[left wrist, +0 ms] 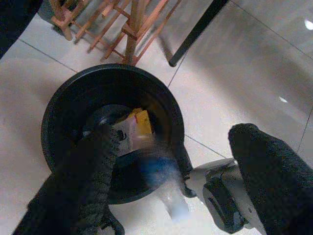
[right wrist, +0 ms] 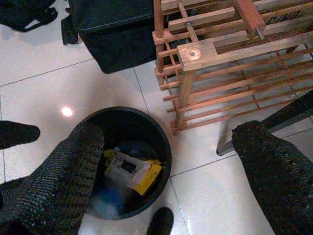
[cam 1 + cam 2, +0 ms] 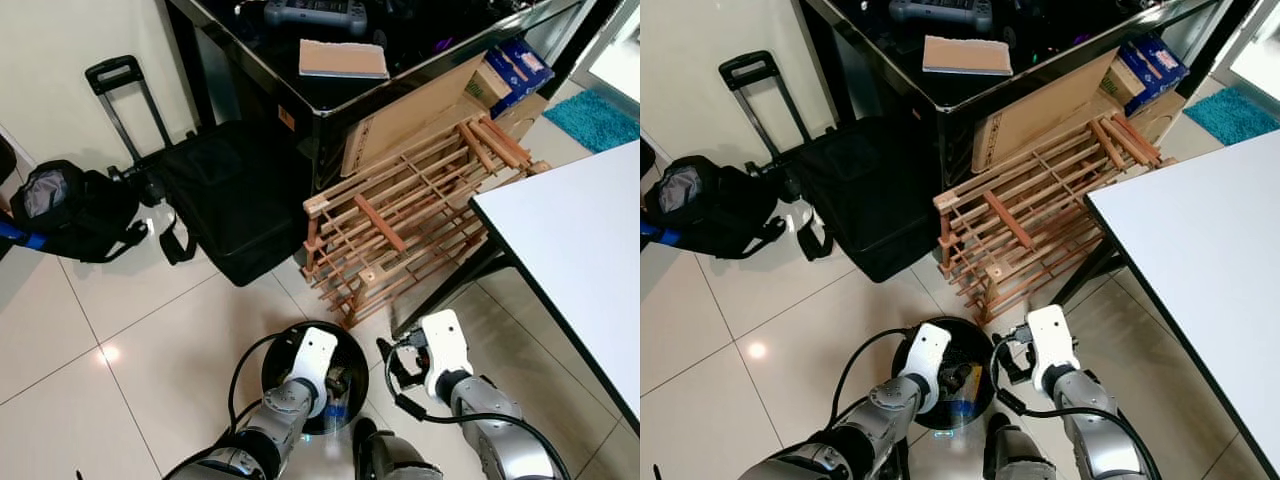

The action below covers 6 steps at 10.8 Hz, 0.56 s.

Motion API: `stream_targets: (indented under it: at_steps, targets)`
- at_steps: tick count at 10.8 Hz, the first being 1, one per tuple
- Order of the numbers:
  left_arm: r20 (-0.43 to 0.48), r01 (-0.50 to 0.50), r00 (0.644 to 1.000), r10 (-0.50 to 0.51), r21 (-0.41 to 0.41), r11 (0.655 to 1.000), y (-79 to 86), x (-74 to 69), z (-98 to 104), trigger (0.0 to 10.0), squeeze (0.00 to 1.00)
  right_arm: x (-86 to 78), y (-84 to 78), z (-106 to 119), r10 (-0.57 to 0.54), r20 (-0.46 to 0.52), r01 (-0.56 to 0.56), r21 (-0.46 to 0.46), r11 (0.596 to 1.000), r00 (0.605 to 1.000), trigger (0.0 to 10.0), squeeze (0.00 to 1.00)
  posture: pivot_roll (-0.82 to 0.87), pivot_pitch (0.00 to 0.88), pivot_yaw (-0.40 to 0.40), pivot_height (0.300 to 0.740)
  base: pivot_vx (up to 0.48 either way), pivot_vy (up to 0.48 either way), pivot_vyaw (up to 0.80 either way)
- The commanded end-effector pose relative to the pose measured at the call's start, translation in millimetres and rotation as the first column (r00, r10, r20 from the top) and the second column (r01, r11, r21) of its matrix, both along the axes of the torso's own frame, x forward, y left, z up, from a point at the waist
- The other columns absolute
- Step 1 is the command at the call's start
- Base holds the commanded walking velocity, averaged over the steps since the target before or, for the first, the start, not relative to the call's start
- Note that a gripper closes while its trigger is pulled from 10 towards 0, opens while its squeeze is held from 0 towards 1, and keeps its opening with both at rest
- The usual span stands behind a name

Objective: Picking trash to rubbish bin

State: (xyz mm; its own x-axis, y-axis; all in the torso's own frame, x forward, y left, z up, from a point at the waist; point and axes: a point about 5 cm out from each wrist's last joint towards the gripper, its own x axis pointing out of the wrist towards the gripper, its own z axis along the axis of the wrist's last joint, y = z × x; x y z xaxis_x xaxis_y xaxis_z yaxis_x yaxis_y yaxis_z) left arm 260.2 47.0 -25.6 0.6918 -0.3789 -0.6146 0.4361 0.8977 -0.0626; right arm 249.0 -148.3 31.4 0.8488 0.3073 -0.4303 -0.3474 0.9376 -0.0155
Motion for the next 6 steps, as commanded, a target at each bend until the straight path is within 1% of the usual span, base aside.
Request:
stream_targets:
  at_steps: [1,5,6]
  targets:
    - [0.002,0.015,1.0,-0.015,0.016,1.0,-2.7,-2.0,-1,10.0,0.0,-2.1,-0.9,-2,-0.008,-0.015,0.008,0.0,1.0,1.0,10.0,0.0,-0.17,0.283,-0.018,0.74,0.0,0.0,0.0]
    - [0.053,-0.032,0.998,0.031,0.02,0.999,10.1,7.0,4,10.0,0.0,1.9,0.0,-1,-0.014,-0.008,0.014,0.003,1.0,1.0,10.0,0.0,-0.15,0.271,-0.013,0.74,0.0,0.0,0.0]
    - [0.108,-0.045,0.993,0.042,0.022,0.999,17.1,14.9,10,10.0,0.0,6.3,1.0,0,-0.018,0.004,0.018,0.004,1.0,1.0,10.0,0.0,-0.14,0.255,-0.003,0.74,0.0,0.0,0.0]
